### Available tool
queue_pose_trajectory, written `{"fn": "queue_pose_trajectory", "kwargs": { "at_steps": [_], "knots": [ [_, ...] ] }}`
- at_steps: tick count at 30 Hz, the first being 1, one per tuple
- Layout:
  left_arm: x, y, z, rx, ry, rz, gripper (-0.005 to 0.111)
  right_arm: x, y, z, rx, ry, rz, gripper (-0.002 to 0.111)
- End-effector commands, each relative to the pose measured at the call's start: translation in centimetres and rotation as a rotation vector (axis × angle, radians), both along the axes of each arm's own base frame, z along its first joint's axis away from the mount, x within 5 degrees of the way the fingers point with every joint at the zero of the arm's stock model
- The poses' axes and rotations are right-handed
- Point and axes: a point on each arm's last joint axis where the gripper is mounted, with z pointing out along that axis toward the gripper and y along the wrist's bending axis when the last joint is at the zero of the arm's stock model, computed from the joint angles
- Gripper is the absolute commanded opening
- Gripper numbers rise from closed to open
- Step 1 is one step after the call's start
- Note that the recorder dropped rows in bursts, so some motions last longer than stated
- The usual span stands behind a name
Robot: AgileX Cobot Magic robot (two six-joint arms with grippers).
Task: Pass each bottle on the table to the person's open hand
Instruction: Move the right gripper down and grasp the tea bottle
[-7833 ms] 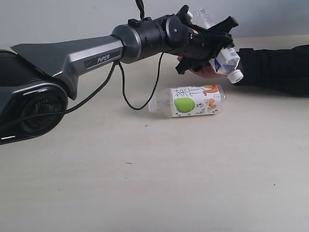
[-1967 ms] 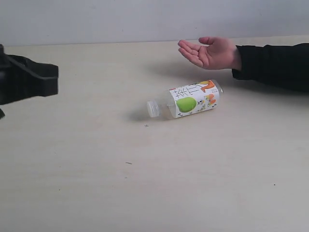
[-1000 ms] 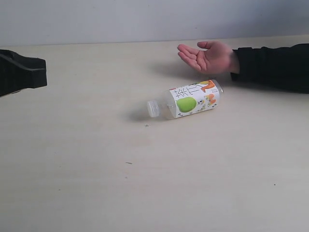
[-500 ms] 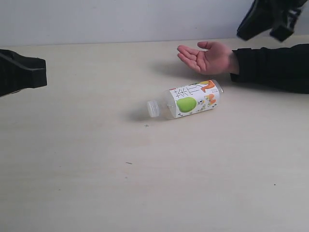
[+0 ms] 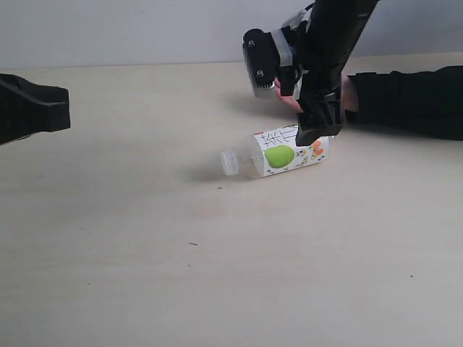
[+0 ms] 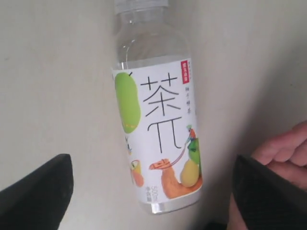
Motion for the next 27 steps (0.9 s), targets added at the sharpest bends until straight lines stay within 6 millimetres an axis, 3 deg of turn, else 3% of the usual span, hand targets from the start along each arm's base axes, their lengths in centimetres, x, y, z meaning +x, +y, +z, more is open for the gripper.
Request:
{"fn": "queue_pose_trajectory", "kwargs": {
  "at_steps": [1,22,24,27],
  "knots": [
    [-0.1,0.1,0.1,-0.005,-0.007,0.008,0.000,0.4,0.8,-1.2,-0.022,-0.031,0.043,0.085],
    [-0.1,0.1,0.1,-0.005,-0.007,0.008,0.000,2.5,2.1,-8.5,-0.036,-0.036,0.071,0.085],
    [-0.1,0.1,0.1,-0.005,-0.007,0.008,0.000,2.5,2.1,-8.4,-0.037,-0.035,0.071,0.077],
    [-0.1,0.1,0.1,-0.005,-0.007,0.008,0.000,2.4,2.0,-7.9,-0.036,-0.036,0.071,0.052]
  ]
}}
